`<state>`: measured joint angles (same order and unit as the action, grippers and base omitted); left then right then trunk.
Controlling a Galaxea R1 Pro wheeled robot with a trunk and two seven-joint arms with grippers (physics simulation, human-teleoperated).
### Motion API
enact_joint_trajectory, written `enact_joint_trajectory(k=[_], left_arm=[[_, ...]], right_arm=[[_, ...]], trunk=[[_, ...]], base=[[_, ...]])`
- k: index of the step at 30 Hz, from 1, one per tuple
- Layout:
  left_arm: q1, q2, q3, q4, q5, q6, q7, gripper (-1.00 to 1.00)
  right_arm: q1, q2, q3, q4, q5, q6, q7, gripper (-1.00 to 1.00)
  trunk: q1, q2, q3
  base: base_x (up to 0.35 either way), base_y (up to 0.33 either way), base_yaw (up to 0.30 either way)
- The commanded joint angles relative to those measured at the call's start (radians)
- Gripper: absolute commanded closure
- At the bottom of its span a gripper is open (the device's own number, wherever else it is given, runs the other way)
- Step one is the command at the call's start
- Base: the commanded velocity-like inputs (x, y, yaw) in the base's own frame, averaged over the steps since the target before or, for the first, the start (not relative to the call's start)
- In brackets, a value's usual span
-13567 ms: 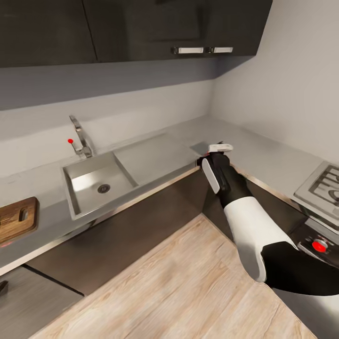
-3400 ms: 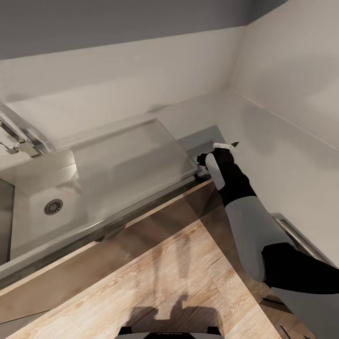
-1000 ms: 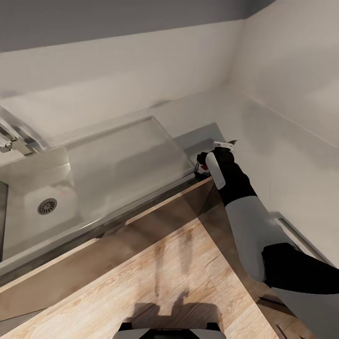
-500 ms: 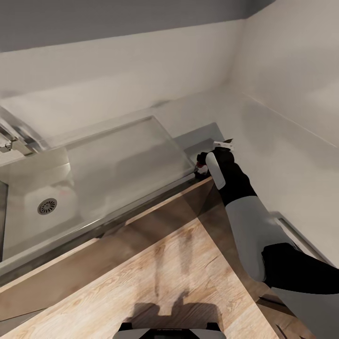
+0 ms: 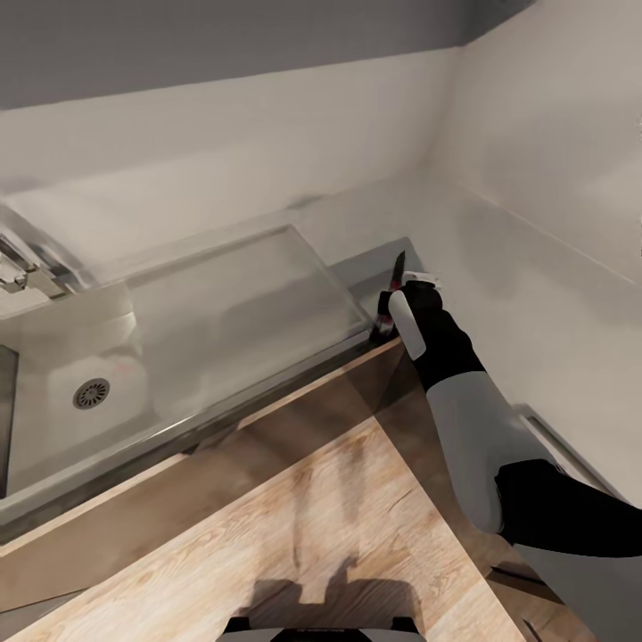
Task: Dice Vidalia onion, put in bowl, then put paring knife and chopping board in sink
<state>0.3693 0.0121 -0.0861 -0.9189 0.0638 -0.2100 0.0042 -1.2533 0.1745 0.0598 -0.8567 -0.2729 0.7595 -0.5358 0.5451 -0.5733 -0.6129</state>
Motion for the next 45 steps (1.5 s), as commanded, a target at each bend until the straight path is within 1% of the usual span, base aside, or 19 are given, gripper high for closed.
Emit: enact_joint_trajectory(k=[1, 25, 27, 30, 33, 34, 35, 36, 37, 38, 41, 42, 44, 45], left_arm=[[0.0, 0.001, -0.003, -0.001, 0.007, -0.002, 0.0, -1.0], [0.0, 0.001, -0.003, -0.001, 0.007, -0.002, 0.0, -1.0], [0.0, 0.001, -0.003, 0.0, 0.007, -0.002, 0.0, -1.0], [0.0, 0.001, -0.003, 0.0, 0.007, -0.002, 0.0, -1.0], [0.0, 0.001, -0.003, 0.0, 0.007, -0.002, 0.0, -1.0], [0.0, 0.001, -0.003, -0.001, 0.007, -0.002, 0.0, -1.0], [0.0, 0.001, -0.003, -0.001, 0.007, -0.002, 0.0, -1.0], [0.0, 0.001, -0.003, -0.001, 0.007, -0.002, 0.0, -1.0], [0.0, 0.002, -0.003, 0.0, 0.007, -0.002, 0.0, -1.0], [0.0, 0.002, -0.003, 0.0, 0.007, -0.001, 0.0, -1.0], [-0.001, 0.002, -0.003, 0.0, 0.007, -0.001, 0.0, -1.0], [-0.001, 0.002, -0.003, 0.0, 0.007, -0.001, 0.0, -1.0], [-0.001, 0.002, -0.003, 0.0, 0.007, -0.001, 0.0, -1.0], [-0.001, 0.002, -0.003, 0.0, 0.007, -0.001, 0.0, -1.0]], right_arm=[[-0.001, 0.0, 0.002, -0.001, -0.011, 0.001, -0.01, 1.0], [0.0, 0.0, 0.004, -0.004, -0.008, -0.001, -0.014, 1.0], [0.0, 0.0, 0.004, -0.01, -0.009, -0.003, -0.015, 1.0], [0.002, 0.0, 0.006, -0.051, -0.009, -0.005, -0.015, 1.0], [0.022, 0.0, 0.008, -0.132, -0.01, -0.003, -0.015, 1.0], [0.045, 0.0, 0.009, -0.185, -0.011, -0.002, -0.015, 1.0], [0.053, 0.0, 0.009, -0.205, -0.011, -0.001, -0.015, 1.0], [0.072, 0.0, 0.011, -0.252, -0.011, 0.001, -0.015, 1.0], [0.093, 0.0, 0.013, -0.303, -0.012, 0.006, -0.015, 1.0], [0.132, 0.0, 0.018, -0.387, -0.012, 0.026, -0.015, 1.0], [0.216, 0.0, 0.042, -0.563, -0.01, 0.096, -0.016, 1.0], [0.23, 0.0, 0.048, -0.591, -0.009, 0.106, -0.016, 1.0], [0.283, 0.0, 0.067, -0.681, -0.006, 0.13, -0.016, 1.0], [0.307, 0.0, 0.073, -0.71, -0.005, 0.136, -0.016, 1.0]], trunk=[[0.0, -0.001, 0.001], [0.0, -0.001, 0.038], [0.0, -0.001, 0.041], [0.0, -0.001, 0.046], [0.0, -0.001, 0.05], [0.0, -0.001, 0.052], [0.0, -0.001, 0.053], [0.0, -0.001, 0.055], [0.0, -0.001, 0.057], [0.0, -0.001, 0.058], [0.0, -0.001, 0.063], [0.0, -0.001, 0.064], [0.0, -0.001, 0.068], [0.0, -0.001, 0.069]], base=[[0.0, 0.0, 0.0], [0.0, 0.0, 0.0], [0.0, 0.0, 0.0], [0.0, 0.0, 0.0], [0.0, 0.0, 0.0], [0.0, 0.0, 0.0], [0.0, 0.0, 0.0], [0.0, 0.0, 0.0], [0.0, 0.0, 0.0], [0.0, 0.0, 0.0], [0.0, 0.0, 0.0], [0.0, 0.0, 0.0], [0.0, 0.0, 0.0], [0.0, 0.0, 0.0]])
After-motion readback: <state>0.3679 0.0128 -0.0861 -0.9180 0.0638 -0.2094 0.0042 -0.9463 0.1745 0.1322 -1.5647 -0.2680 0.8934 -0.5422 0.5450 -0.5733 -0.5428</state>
